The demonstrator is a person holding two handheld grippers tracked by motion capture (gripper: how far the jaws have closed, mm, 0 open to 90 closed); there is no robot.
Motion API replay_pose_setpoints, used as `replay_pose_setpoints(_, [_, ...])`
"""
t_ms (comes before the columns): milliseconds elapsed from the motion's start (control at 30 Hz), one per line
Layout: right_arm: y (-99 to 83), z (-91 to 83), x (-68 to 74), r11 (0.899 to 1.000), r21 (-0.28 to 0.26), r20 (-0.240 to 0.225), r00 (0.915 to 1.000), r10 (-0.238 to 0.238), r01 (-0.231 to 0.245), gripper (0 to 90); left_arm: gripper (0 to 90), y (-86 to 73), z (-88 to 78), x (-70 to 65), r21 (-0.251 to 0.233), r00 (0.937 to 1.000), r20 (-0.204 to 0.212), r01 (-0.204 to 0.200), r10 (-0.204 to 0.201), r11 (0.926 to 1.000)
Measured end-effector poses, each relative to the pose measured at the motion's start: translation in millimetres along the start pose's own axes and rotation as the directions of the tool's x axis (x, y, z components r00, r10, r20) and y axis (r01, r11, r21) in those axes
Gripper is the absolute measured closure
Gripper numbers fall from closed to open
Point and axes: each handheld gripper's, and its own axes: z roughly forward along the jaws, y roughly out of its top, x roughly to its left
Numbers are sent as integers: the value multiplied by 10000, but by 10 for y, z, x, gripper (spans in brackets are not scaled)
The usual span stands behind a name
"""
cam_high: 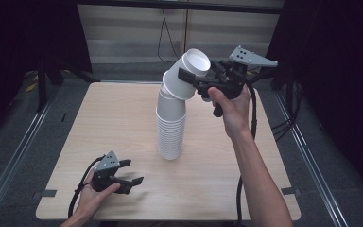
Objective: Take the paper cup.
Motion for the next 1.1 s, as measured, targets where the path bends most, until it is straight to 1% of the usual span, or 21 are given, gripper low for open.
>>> replay_pose_setpoints(367, [3,-128,0,9996,-272,27,10000,-48,49,225,161,0,-1,0,-43,10000,19,53,-53,10000])
replay_pose_setpoints(467, [-40,-190,-27,9995,-304,120,9999,87,-84,225,162,-4,0,4,16,10000,20,42,-42,10000])
replay_pose_setpoints(567, [-51,-230,-39,9993,-357,195,9998,102,-95,225,162,-5,-3,7,32,10000,-13,45,-45,10000])
replay_pose_setpoints(600, [-43,-276,-34,9994,-348,273,9996,69,-60,225,162,-8,-4,8,12,9999,-10,106,-106,9999])
replay_pose_setpoints(667, [-32,-304,-26,9994,-351,303,9995,3,8,225,162,-10,-4,10,16,9999,-25,110,-110,9999])
replay_pose_setpoints(700, [-20,-333,-19,9992,-390,317,9995,-38,50,225,161,-11,-3,13,23,9999,-102,128,-127,9999])
replay_pose_setpoints(733, [-4,-380,-9,9992,-381,361,9993,-75,89,225,160,-11,-3,17,-23,9996,-173,229,-229,9997])
replay_pose_setpoints(767, [-4,-380,-9,9992,-381,361,9993,-75,89,225,160,-11,-3,17,-23,9996,-173,229,-229,9997])
replay_pose_setpoints(800, [-6,-410,-2,9996,-201,442,9989,-167,176,225,160,-10,-6,21,-32,9995,-167,276,-276,9996])
replay_pose_setpoints(833, [-6,-410,-2,9996,-201,442,9989,-167,176,225,160,-10,-6,21,-32,9995,-167,276,-276,9996])
replay_pose_setpoints(900, [-20,-438,-2,9998,-149,494,9987,-158,165,225,160,-10,-12,19,-69,9996,-125,245,-246,9997])
replay_pose_setpoints(933, [-42,-465,-3,9998,-110,550,9984,-145,152,225,157,-8,-14,12,-87,9998,54,174,-174,9998])
replay_pose_setpoints(967, [-42,-465,-3,9998,-110,550,9984,-145,152,225,157,-8,-14,12,-87,9998,54,174,-174,9998])
replay_pose_setpoints(1000, [-59,-492,7,9997,-65,686,9973,-242,247,225,157,-9,-2,-12,43,9999,154,-8,7,10000])
replay_pose_setpoints(1033, [-59,-492,7,9997,-65,686,9973,-242,247,225,157,-9,-2,-12,43,9999,154,-8,7,10000])
replay_pose_setpoints(1067, [-66,-526,19,9995,21,686,9972,-307,306,225,157,-8,11,-35,71,9993,353,-84,81,9999])
replay_pose_setpoints(1100, [-66,-526,19,9995,21,686,9972,-307,306,225,157,-8,11,-35,71,9993,353,-84,81,9999])
